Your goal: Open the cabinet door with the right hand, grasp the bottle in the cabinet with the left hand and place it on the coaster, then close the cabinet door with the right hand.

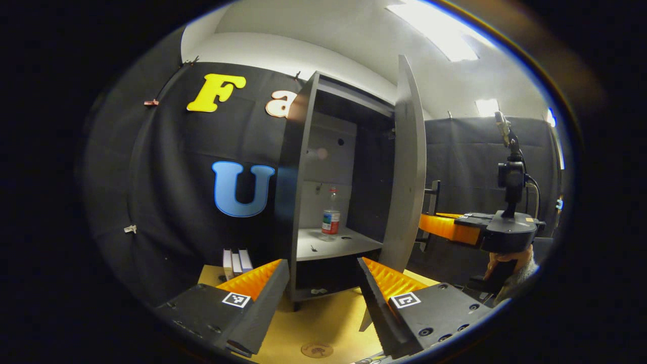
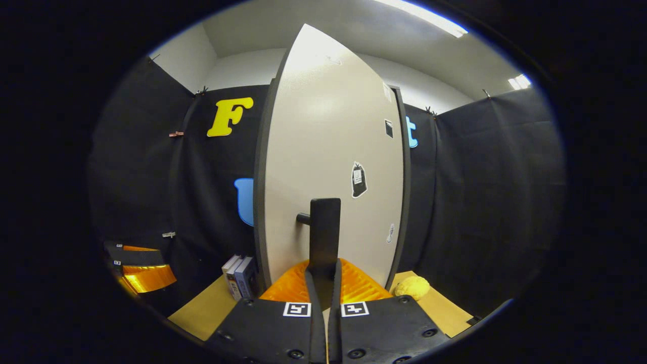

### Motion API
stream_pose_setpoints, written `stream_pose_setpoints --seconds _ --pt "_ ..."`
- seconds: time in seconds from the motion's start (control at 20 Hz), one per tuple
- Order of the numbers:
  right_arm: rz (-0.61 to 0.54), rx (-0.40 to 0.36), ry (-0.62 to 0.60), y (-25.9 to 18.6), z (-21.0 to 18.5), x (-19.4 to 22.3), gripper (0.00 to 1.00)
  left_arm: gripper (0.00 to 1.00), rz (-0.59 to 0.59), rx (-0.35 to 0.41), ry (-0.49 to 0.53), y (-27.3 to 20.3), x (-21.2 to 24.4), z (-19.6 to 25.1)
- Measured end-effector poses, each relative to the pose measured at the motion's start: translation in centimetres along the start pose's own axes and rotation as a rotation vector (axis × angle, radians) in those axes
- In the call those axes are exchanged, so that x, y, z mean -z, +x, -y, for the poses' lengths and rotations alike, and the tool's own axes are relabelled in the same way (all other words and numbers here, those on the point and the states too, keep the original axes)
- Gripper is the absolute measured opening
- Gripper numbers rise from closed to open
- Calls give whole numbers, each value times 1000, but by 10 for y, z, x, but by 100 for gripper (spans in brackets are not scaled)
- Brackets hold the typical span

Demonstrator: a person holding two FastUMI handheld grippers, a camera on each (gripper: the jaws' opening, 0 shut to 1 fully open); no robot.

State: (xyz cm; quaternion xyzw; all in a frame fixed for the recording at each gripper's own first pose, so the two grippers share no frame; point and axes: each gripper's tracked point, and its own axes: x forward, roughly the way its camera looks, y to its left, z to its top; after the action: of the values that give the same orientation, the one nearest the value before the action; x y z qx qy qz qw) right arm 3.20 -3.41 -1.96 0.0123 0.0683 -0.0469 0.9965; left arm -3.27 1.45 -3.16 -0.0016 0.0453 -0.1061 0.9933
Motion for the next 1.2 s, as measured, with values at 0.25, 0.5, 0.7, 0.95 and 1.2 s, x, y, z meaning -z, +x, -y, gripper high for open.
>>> stream_pose_setpoints --seconds 0.25,0.5,0.7,0.95,1.2 --pt "-15 60 -6 -15 29 -1 6 85 -29 81 1 13 8 25" --pt "-43 72 -14 -28 58 -2 6 85 -21 134 -15 42 7 57" --pt "-55 45 -46 -37 79 -2 6 85 -20 162 -28 63 4 88" --pt "-66 40 -43 -44 118 -1 5 86 -26 167 -14 92 7 119" --pt "-63 91 -67 -48 169 -3 5 86 -48 176 0 114 14 145"
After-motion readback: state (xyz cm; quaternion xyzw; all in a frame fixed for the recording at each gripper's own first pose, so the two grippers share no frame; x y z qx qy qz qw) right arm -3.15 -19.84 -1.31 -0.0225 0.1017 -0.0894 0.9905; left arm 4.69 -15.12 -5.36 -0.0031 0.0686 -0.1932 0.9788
